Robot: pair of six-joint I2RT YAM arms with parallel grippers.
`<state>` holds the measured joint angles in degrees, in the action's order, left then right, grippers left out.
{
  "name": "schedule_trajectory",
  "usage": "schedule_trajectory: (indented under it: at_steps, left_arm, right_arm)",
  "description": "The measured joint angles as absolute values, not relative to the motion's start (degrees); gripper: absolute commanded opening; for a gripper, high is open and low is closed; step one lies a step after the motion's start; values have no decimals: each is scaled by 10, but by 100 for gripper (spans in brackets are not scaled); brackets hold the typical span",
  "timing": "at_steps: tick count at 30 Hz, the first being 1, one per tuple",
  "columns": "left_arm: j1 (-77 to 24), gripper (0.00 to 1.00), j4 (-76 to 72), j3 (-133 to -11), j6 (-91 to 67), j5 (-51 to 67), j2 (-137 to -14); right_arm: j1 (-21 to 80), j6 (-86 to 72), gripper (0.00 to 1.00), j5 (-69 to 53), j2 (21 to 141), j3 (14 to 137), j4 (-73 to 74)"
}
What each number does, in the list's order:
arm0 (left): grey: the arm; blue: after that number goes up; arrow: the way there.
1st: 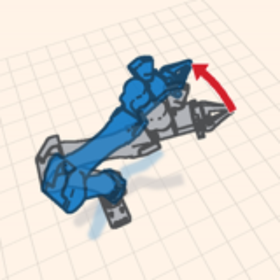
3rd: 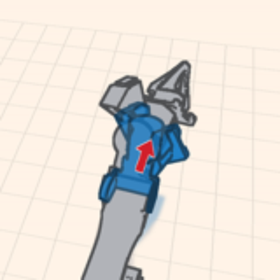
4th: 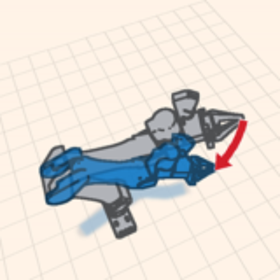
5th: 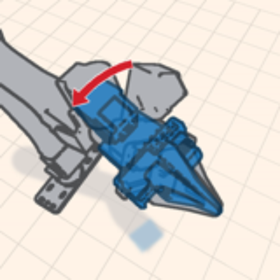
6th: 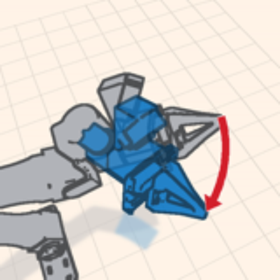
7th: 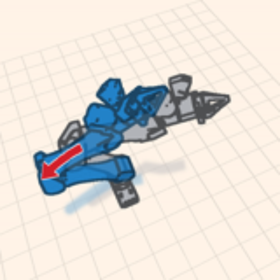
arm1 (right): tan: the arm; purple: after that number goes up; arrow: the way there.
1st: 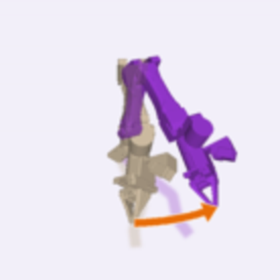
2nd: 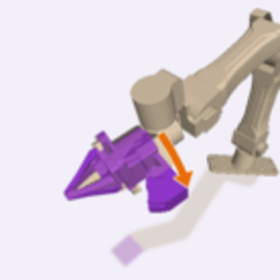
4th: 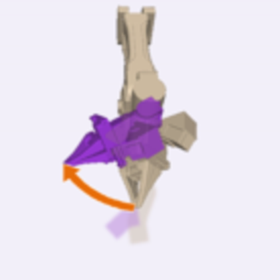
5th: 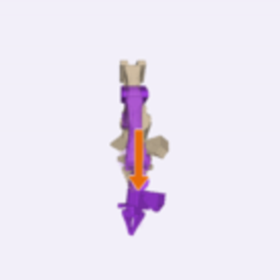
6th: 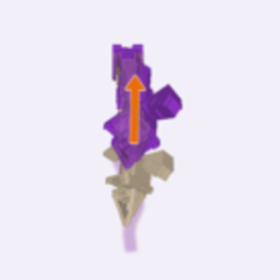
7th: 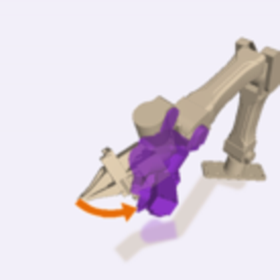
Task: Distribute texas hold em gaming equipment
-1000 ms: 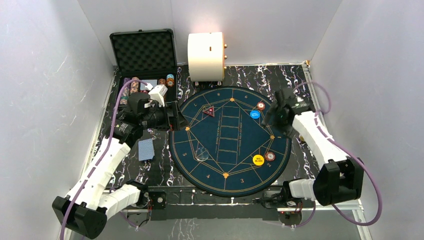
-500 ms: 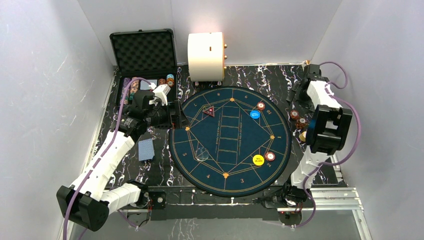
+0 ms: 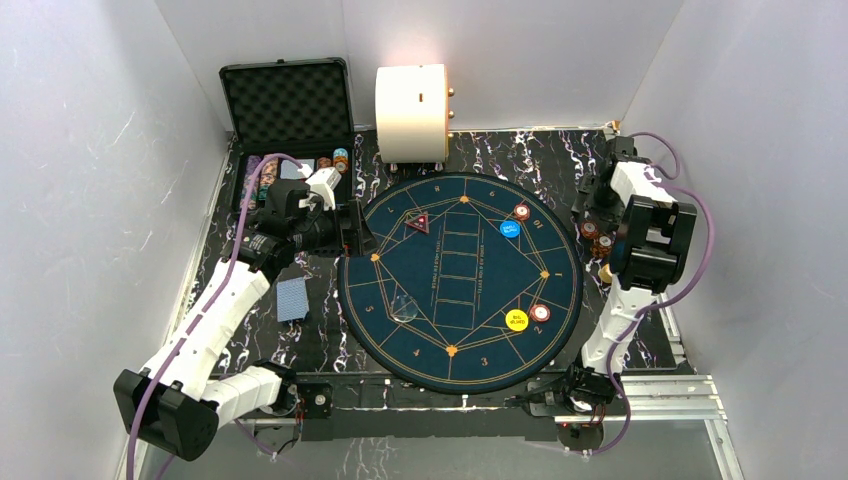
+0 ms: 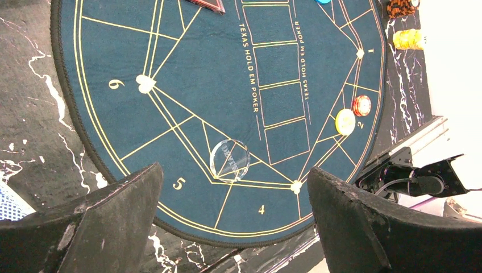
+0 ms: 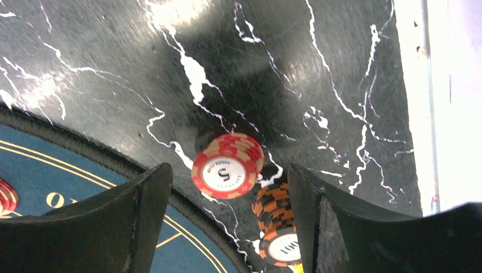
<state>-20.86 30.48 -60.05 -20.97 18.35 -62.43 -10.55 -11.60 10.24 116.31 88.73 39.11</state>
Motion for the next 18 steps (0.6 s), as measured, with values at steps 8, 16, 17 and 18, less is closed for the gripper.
schedule_trajectory:
  at_steps: [8, 16, 17, 18]
  left_arm:
    - [-209, 99, 305, -601, -207, 180, -624]
    - [-209, 98, 305, -601, -206, 180, -624]
    - [-209, 98, 305, -601, -206, 180, -624]
    - [-209, 98, 305, -601, -206, 180, -624]
  right_arm:
    - [-105, -110, 70, 95, 1180, 899, 390]
    - [-105, -109, 68, 92, 1181, 898, 390]
    - [-105, -109, 68, 92, 1181, 898, 390]
    - [-105, -109, 68, 92, 1181, 897, 390]
